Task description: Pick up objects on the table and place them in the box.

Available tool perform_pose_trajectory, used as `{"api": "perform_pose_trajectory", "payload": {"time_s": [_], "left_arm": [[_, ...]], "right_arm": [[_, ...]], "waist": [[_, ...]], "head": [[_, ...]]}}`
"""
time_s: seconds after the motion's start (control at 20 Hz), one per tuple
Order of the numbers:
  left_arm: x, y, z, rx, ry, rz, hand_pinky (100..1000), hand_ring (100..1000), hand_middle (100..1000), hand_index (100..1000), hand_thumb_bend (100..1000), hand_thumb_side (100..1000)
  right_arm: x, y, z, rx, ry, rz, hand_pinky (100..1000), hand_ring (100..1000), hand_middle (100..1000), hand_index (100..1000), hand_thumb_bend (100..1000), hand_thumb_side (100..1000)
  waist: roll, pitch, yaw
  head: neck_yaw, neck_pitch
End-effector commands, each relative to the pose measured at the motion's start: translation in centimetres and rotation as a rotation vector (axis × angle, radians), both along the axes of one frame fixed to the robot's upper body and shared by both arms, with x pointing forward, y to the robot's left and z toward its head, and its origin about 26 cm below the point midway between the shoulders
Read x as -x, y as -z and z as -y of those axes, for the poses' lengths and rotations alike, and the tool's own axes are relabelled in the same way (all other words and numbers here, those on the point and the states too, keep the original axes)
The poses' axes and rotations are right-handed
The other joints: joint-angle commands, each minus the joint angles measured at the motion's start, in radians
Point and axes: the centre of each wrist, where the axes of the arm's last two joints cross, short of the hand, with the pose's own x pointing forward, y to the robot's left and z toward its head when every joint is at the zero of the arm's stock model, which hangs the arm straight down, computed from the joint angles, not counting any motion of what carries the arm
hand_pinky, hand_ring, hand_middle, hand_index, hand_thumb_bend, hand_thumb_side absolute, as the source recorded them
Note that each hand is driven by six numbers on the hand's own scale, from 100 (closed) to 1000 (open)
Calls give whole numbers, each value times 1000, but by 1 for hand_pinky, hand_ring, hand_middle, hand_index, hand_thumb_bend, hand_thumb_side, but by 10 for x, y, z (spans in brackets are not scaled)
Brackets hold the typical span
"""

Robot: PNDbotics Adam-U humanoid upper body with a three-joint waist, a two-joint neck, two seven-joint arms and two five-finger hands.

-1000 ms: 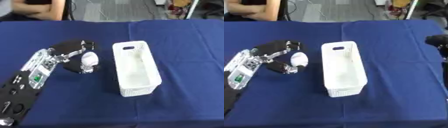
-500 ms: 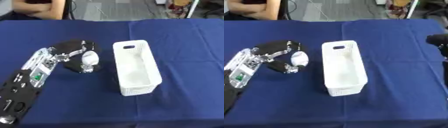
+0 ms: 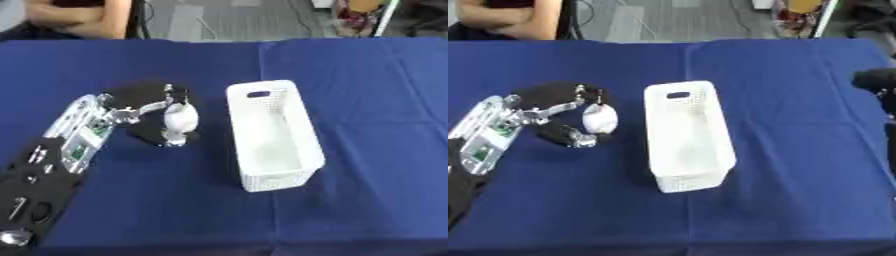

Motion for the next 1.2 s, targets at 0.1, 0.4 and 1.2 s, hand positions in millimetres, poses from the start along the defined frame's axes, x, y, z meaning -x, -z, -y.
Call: {"api": "perform_pose_trajectory", "payload": {"time_s": [0.1,0.4,1.2], "left_arm": [[-3,-11,-1,-24,1,26,683,715,800,890,689,857],[-3,-9,-1,-28,-3,25,696,734,801,891,685,854],[-13,-6,0,-45,-36,136,736,764,801,900,725,822]], "right_arm": [[2,-6,1,17,-6,20,834,819,776,864,100,705],[2,-6,2,17,-4,20,835,819,776,864,100,704],[2,-6,2,17,-6,19,836,820,776,864,100,705]], "waist": [[0,-14,-2],[0,-12,-4],[-2,-11,-7]], "head": [[8,-5],[10,-6],[16,-11]]}}
